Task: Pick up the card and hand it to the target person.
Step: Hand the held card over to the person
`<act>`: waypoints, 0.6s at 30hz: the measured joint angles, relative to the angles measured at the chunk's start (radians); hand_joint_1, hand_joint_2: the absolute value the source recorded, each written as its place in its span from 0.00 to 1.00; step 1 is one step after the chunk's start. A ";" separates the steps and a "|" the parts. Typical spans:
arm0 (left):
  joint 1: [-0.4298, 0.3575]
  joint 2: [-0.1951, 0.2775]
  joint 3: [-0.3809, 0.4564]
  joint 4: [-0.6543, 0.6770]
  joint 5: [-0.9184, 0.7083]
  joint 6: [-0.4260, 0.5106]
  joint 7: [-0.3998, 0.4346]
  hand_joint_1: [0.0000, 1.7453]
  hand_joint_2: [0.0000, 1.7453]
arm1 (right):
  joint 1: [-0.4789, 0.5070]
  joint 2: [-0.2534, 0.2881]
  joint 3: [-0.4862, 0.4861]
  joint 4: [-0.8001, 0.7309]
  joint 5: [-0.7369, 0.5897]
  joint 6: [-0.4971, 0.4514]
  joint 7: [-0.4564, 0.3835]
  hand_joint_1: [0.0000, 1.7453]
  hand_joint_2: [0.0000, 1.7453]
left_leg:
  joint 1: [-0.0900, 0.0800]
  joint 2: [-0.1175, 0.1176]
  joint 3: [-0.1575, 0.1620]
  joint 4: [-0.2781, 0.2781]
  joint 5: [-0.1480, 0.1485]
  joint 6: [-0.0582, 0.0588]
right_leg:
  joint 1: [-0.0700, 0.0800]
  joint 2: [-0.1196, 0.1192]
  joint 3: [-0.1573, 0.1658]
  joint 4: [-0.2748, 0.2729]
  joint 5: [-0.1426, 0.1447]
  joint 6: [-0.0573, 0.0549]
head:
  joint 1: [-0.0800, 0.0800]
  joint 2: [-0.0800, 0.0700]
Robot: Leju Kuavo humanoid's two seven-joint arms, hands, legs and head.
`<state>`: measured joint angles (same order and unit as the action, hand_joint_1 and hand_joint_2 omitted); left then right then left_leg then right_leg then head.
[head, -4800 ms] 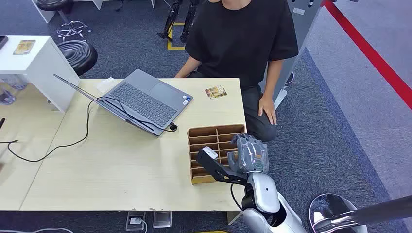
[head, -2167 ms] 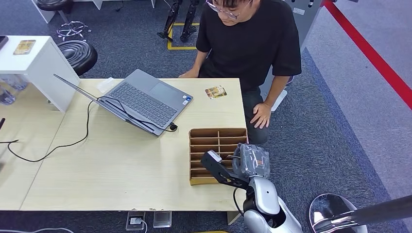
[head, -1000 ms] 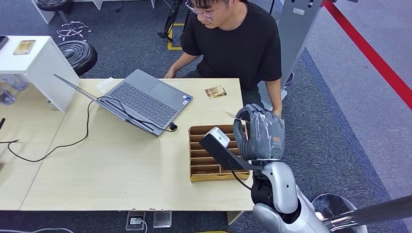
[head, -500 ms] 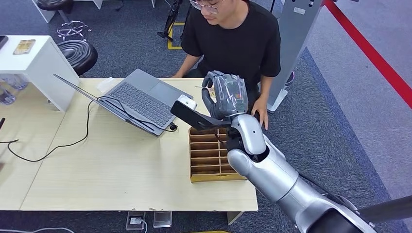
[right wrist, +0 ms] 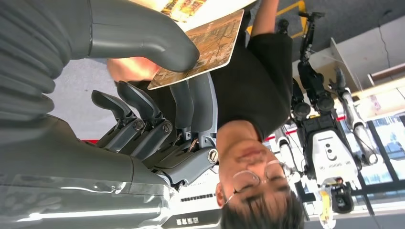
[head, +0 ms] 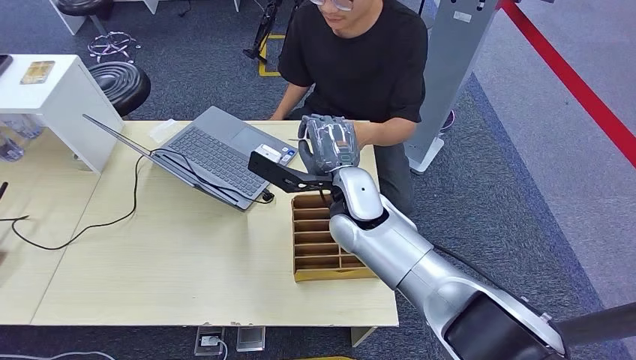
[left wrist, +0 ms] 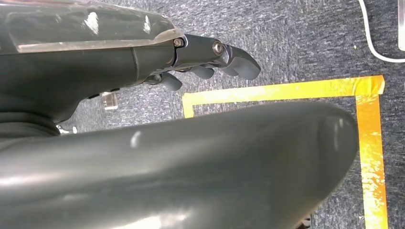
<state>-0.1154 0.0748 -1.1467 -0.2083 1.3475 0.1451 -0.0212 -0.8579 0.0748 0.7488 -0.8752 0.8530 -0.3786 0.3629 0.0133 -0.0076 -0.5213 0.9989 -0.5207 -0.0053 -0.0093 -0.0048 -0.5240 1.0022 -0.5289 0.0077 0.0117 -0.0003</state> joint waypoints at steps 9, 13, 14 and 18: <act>0.001 0.000 0.000 0.000 0.006 0.001 0.000 0.00 0.00 | -0.023 0.022 0.026 0.096 -0.007 -0.010 -0.003 0.99 1.00 | 0.000 0.000 0.000 0.000 0.000 0.000 | 0.000 0.000 0.000 0.000 0.000 0.000 | 0.000 0.000; 0.001 0.000 0.000 0.000 0.011 0.004 0.003 0.00 0.00 | -0.031 0.023 0.036 0.122 -0.018 -0.012 -0.004 0.49 1.00 | 0.000 0.000 0.000 0.000 0.000 0.000 | 0.000 0.000 0.000 0.000 0.000 0.000 | 0.000 0.000; 0.001 0.000 0.000 0.000 0.012 0.005 0.005 0.00 0.00 | -0.032 0.023 0.038 0.127 -0.019 -0.011 -0.004 0.25 1.00 | 0.000 0.000 0.000 0.000 0.000 0.000 | 0.000 0.000 0.000 0.000 0.000 0.000 | 0.000 0.000; 0.001 0.000 0.000 0.000 0.012 0.006 0.011 0.00 0.00 | -0.034 0.026 0.046 0.145 -0.021 -0.012 -0.006 0.00 1.00 | 0.000 0.000 0.000 0.000 0.000 0.000 | 0.000 0.000 -0.001 0.000 0.000 0.000 | 0.000 0.000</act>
<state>-0.1144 0.0748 -1.1467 -0.2083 1.3599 0.1508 -0.0101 -0.8918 0.1004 0.7950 -0.7302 0.8317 -0.3907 0.3570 0.0134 -0.0074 -0.5214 0.9989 -0.5207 -0.0054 -0.0093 -0.0046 -0.5246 1.0021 -0.5289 0.0077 0.0115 -0.0004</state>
